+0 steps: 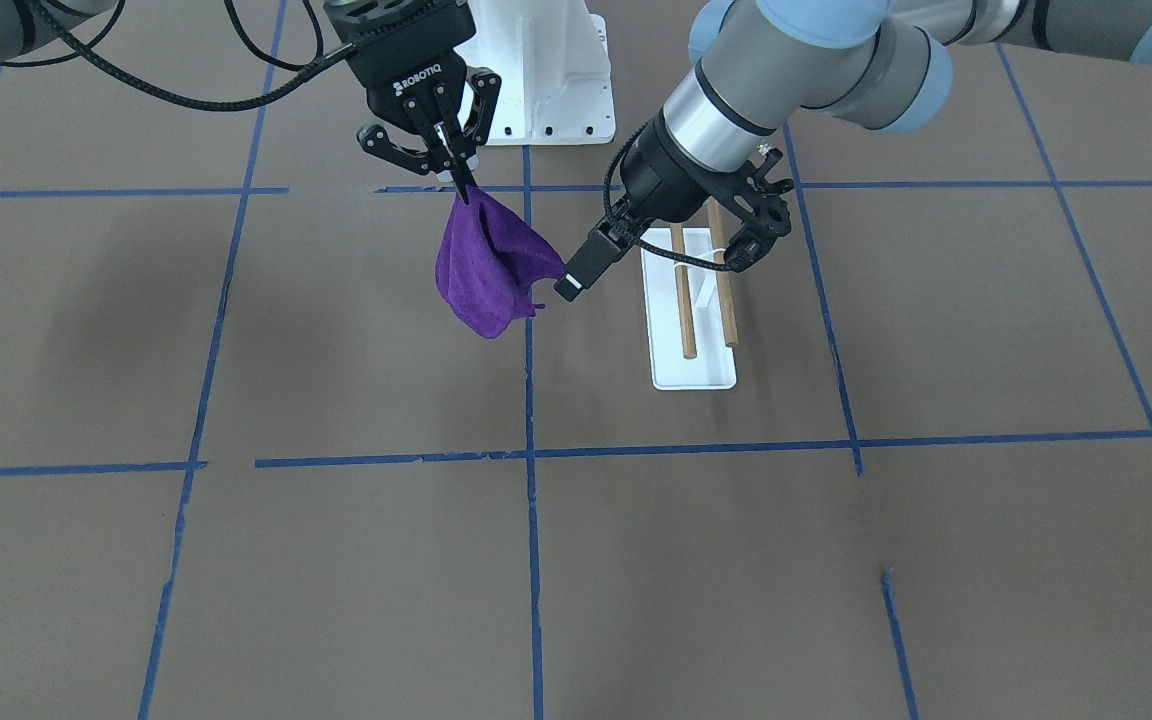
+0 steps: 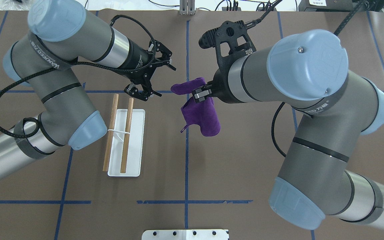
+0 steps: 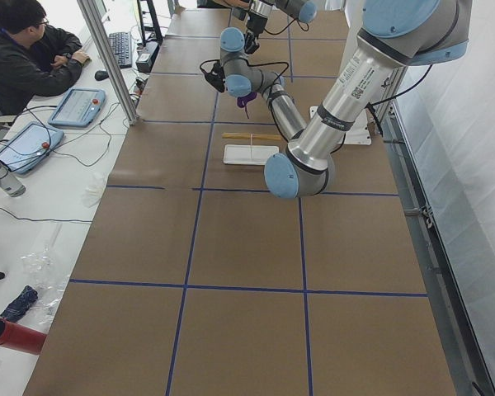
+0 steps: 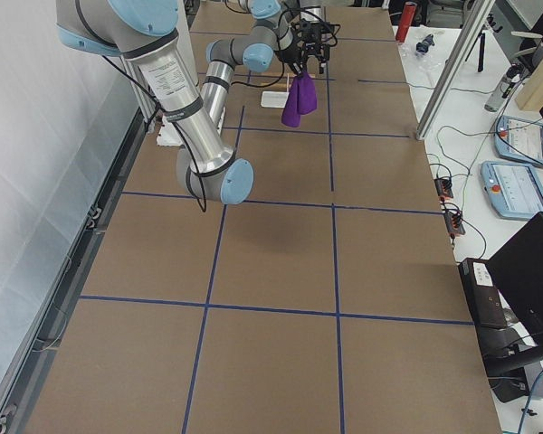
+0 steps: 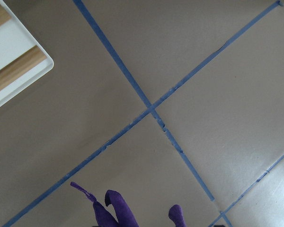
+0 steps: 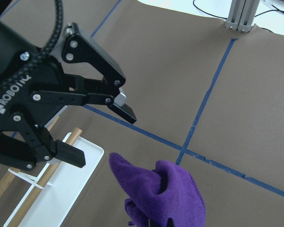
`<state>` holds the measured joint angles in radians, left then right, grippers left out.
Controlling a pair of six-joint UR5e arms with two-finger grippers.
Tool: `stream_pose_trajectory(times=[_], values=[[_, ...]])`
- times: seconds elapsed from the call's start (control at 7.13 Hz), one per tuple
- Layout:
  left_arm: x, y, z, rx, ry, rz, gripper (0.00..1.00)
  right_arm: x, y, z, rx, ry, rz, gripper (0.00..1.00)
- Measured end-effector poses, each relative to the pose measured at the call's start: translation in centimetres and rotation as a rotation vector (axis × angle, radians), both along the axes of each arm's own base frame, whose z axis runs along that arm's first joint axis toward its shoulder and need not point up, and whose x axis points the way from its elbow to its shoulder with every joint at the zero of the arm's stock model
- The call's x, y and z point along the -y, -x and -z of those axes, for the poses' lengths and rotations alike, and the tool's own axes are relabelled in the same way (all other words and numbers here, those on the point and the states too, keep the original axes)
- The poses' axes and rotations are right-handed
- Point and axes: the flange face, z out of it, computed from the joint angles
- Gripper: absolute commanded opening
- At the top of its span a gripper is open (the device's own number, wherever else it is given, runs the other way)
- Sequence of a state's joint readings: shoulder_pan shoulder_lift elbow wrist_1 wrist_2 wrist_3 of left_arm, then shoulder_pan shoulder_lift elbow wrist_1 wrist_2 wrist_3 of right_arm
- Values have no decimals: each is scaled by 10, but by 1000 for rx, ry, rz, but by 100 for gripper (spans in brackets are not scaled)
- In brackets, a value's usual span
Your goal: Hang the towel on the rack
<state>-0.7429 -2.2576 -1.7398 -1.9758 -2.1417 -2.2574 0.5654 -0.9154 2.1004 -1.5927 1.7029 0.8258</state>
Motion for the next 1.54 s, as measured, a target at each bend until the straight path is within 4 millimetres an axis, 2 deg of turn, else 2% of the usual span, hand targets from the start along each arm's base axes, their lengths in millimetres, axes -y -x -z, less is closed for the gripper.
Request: stream_pose_trajectory(times=[0.28, 0.42, 0.56, 0.84, 0.98, 1.12, 1.4, 1.54], values=[[-6, -8, 5, -7, 8, -12, 48, -3, 2, 3, 14, -9, -2, 0], [-9, -10, 5, -7, 10, -16, 20, -3, 2, 3, 16, -11, -2, 0], [-11, -11, 3, -6, 12, -19, 0, -3, 2, 3, 17, -12, -1, 0], [-13, -10, 0, -3, 4, -23, 0, -3, 1, 2, 15, -12, -1, 0], [-14, -9, -4, 1, 0, -26, 0, -3, 1, 0, 12, -11, 0, 85], [-14, -8, -8, 5, -5, -28, 0, -4, 3, -2, 10, -6, 7, 100], [-16, 3, -25, 25, -38, -32, 0, -8, 2, -15, 4, 59, 36, 100], [-22, 15, -39, 39, -81, -41, 0, 0, -5, -29, -27, 125, 64, 100]])
